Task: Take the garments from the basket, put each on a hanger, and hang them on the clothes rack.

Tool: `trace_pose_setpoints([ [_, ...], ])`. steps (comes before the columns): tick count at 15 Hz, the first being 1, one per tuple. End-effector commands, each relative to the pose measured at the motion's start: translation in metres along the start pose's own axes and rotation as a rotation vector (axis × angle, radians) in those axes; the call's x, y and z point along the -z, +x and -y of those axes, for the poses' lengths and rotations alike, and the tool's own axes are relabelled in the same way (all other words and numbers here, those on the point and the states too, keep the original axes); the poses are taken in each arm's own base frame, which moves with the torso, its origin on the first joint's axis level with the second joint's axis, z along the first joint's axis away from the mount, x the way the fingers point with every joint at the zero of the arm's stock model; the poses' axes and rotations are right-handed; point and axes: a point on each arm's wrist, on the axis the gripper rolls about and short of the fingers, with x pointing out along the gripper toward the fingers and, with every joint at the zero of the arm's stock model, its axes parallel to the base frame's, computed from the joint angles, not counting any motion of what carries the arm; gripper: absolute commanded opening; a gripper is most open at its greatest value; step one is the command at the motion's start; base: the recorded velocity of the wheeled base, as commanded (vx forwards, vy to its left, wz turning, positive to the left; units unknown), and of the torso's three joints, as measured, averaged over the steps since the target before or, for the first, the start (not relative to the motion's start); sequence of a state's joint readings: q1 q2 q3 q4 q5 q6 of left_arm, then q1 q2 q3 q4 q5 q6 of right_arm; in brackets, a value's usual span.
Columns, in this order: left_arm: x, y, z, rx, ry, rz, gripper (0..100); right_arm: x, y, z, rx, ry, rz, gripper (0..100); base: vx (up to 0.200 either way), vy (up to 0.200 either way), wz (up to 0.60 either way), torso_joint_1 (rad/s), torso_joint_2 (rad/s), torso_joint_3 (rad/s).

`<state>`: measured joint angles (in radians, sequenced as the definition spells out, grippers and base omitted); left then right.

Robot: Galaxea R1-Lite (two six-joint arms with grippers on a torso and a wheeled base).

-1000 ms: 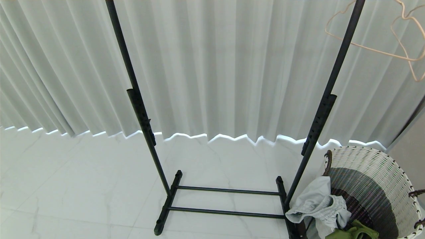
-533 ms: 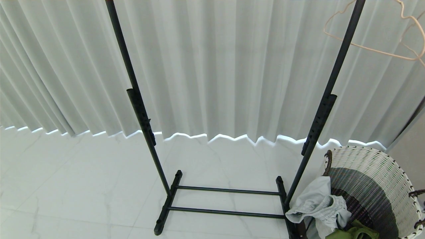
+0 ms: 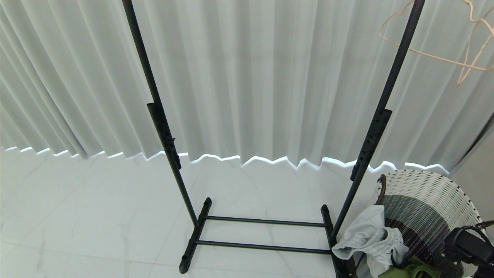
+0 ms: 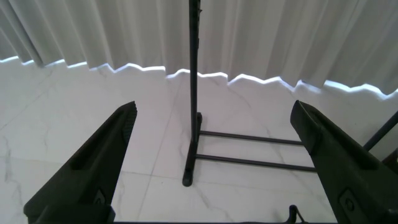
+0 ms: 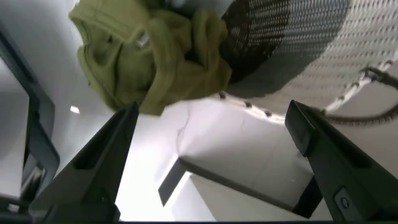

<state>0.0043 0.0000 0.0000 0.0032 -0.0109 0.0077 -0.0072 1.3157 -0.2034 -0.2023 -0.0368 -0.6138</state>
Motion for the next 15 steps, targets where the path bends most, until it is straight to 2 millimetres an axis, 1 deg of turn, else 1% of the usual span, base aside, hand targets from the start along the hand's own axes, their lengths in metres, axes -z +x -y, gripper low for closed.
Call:
trace_pose_setpoints([
  [1, 0.0, 0.0, 0.0, 0.0, 0.0, 0.0, 100, 0.0, 0.013, -0.002, -0.039, -0.01, -0.045, 100, 0.0, 0.0, 0.0, 0.0, 0.0, 0.0],
  [4, 0.0, 0.0, 0.0, 0.0, 0.0, 0.002, 100, -0.008, 0.03, 0.001, -0.028, -0.011, -0.024, 100, 0.0, 0.0, 0.0, 0.0, 0.0, 0.0],
  [5, 0.0, 0.0, 0.0, 0.0, 0.0, 0.0, 100, -0.012, 0.039, 0.004, -0.018, -0.012, -0.009, 100, 0.0, 0.0, 0.0, 0.0, 0.0, 0.0],
  [7, 0.0, 0.0, 0.0, 0.0, 0.0, 0.0, 100, -0.016, 0.048, 0.006, -0.002, -0.013, 0.008, 100, 0.0, 0.0, 0.0, 0.0, 0.0, 0.0],
  [8, 0.0, 0.0, 0.0, 0.0, 0.0, 0.002, 100, -0.017, 0.05, 0.007, 0.003, -0.013, 0.012, 0, 0.0, 0.0, 0.0, 0.0, 0.0, 0.0],
  [10, 0.0, 0.0, 0.0, 0.0, 0.002, 0.0, 100, -0.018, 0.052, 0.008, 0.012, -0.012, 0.02, 0, 0.0, 0.0, 0.0, 0.0, 0.0, 0.0],
  [12, 0.0, 0.0, 0.0, 0.0, 0.002, 0.0, 100, -0.018, 0.05, 0.008, 0.025, -0.013, 0.025, 0, 0.0, 0.0, 0.0, 0.0, 0.0, 0.0],
  [14, 0.0, 0.0, 0.0, 0.0, 0.002, 0.002, 100, -0.017, 0.042, 0.007, 0.049, -0.011, 0.045, 0, 0.0, 0.0, 0.0, 0.0, 0.0, 0.0],
  [15, 0.0, 0.0, 0.0, 0.0, 0.002, 0.0, 100, -0.014, 0.03, 0.006, 0.07, -0.009, 0.078, 0, 0.0, 0.0, 0.0, 0.0, 0.0, 0.0],
])
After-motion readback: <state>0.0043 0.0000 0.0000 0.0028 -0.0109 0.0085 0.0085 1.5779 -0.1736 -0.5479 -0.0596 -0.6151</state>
